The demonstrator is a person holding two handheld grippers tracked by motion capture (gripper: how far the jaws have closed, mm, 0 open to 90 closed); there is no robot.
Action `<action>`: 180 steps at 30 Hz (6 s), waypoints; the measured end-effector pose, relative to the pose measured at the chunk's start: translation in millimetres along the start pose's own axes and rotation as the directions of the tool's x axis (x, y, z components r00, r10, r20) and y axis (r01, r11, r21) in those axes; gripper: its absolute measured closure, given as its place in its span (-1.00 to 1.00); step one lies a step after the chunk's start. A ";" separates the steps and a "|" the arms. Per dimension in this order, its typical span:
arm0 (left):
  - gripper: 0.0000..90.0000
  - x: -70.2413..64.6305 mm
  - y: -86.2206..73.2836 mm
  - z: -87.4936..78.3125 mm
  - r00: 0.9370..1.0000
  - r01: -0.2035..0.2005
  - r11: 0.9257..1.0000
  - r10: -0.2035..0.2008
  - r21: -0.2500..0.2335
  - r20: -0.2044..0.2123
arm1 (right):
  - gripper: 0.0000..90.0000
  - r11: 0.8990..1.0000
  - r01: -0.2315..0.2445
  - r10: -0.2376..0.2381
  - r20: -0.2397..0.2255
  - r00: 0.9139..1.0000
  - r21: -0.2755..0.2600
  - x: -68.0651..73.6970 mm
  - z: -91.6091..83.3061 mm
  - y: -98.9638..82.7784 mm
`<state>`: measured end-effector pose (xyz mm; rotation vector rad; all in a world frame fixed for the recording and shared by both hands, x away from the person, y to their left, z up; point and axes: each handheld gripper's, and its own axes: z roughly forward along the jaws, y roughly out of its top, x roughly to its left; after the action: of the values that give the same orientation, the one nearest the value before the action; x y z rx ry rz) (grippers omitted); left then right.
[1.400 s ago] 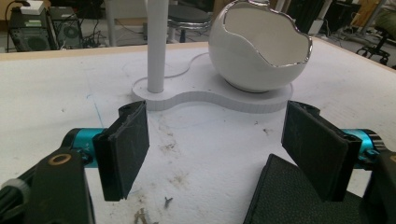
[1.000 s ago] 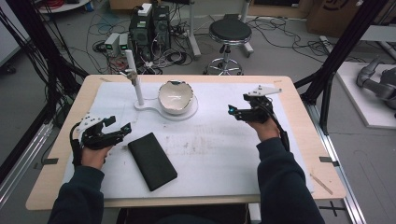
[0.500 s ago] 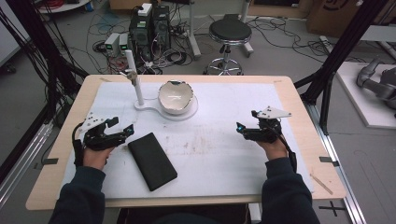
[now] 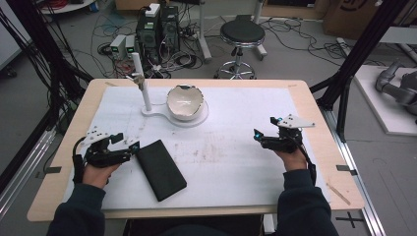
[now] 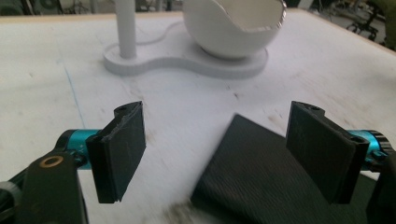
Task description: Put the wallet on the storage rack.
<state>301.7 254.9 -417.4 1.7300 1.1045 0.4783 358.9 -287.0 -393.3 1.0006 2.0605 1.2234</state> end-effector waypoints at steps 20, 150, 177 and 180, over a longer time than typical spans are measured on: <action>-0.14 -50.8 -28.7 24.8 0.994 -0.001 0.960 -0.031 0.282 0.109 | -0.54 1.000 0.014 -0.014 -0.006 1.000 0.005 0.0 -2.4 -0.9; -0.23 16.6 15.2 24.7 0.998 0.004 0.993 -0.011 -0.120 -0.054 | -0.23 0.987 0.037 -0.001 -0.223 0.975 0.156 79.6 38.4 -17.1; -0.22 16.4 14.9 25.8 0.999 0.006 0.994 -0.012 -0.112 -0.053 | 0.62 0.992 -0.048 0.021 -0.217 0.976 -0.120 57.2 3.3 0.0; -0.23 16.4 14.7 25.8 0.999 0.008 0.994 -0.014 -0.112 -0.052 | 0.62 0.987 -0.045 0.011 -0.210 0.978 -0.154 54.0 -0.9 7.0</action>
<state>335.6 253.8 -418.3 1.6212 1.1032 0.5716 329.1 -241.4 -390.6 0.8618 2.0704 1.5376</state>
